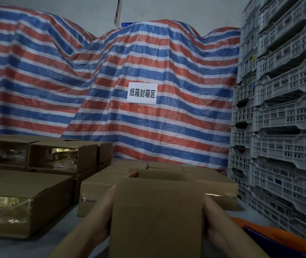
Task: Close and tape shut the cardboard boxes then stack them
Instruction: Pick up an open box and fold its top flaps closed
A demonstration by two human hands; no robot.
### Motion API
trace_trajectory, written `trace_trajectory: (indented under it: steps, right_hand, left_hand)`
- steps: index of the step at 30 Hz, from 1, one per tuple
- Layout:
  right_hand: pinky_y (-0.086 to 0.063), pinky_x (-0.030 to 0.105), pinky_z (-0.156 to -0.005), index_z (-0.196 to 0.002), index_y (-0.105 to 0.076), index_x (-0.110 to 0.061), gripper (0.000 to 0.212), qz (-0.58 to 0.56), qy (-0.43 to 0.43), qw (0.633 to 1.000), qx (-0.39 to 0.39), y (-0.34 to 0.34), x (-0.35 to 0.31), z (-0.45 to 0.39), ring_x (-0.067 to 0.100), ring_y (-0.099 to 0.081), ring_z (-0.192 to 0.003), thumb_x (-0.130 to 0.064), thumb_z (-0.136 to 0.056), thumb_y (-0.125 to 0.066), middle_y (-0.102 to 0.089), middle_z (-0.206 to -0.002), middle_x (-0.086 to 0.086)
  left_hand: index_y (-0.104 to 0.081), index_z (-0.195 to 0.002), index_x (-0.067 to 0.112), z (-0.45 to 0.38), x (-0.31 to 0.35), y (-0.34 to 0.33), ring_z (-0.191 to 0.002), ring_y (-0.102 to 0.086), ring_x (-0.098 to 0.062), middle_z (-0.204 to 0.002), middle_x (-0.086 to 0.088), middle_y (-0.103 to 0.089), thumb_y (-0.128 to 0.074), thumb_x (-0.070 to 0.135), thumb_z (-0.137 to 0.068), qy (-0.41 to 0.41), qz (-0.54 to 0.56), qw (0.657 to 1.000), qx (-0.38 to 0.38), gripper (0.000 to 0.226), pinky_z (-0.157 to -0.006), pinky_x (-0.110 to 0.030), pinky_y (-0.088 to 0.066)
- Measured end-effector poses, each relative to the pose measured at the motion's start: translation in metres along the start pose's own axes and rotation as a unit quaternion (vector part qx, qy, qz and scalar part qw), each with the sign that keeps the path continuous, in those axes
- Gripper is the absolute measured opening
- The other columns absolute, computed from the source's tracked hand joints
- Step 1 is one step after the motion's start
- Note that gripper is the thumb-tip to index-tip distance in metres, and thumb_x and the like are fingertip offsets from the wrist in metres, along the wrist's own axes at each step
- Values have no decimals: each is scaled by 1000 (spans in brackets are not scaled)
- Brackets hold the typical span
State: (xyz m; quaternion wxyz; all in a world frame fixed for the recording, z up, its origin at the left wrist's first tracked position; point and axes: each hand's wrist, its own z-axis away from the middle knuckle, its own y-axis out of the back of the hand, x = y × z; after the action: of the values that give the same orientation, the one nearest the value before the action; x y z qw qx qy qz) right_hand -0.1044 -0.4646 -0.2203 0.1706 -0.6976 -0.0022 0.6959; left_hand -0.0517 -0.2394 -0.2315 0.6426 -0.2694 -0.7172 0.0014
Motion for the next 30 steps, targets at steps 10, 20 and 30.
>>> trace_trajectory:
  steps: [10,20,30]
  right_hand:
    - [-50,46,-87,-66,-81,-9,36,-1,14,1000,-10,2,6,2,33,-74,-83,-37,-85,-68,-77,-92,19]
    - [-50,45,-81,-87,-70,0,30,-10,16,999,36,7,4,2,34,-70,-70,-28,-94,-62,-73,-72,19]
    - [-54,41,-79,-107,-74,-7,39,-20,13,1000,-14,10,7,-5,32,-76,-76,-39,-85,-68,-76,-96,20]
  left_hand:
    - [-79,-75,17,2,-2,1,-61,-72,-26,-77,-15,-74,-61,39,-59,-44,-53,998,-9,33,-60,-36,-49]
    - [-76,-103,26,-6,-1,19,-94,-72,-21,-106,-7,-75,-55,69,-66,-13,-65,997,-47,60,-75,-36,-50]
    - [-79,-81,23,-4,-2,6,-89,-66,-30,-84,-5,-76,-55,27,-92,-16,-109,993,39,27,-69,-37,-51]
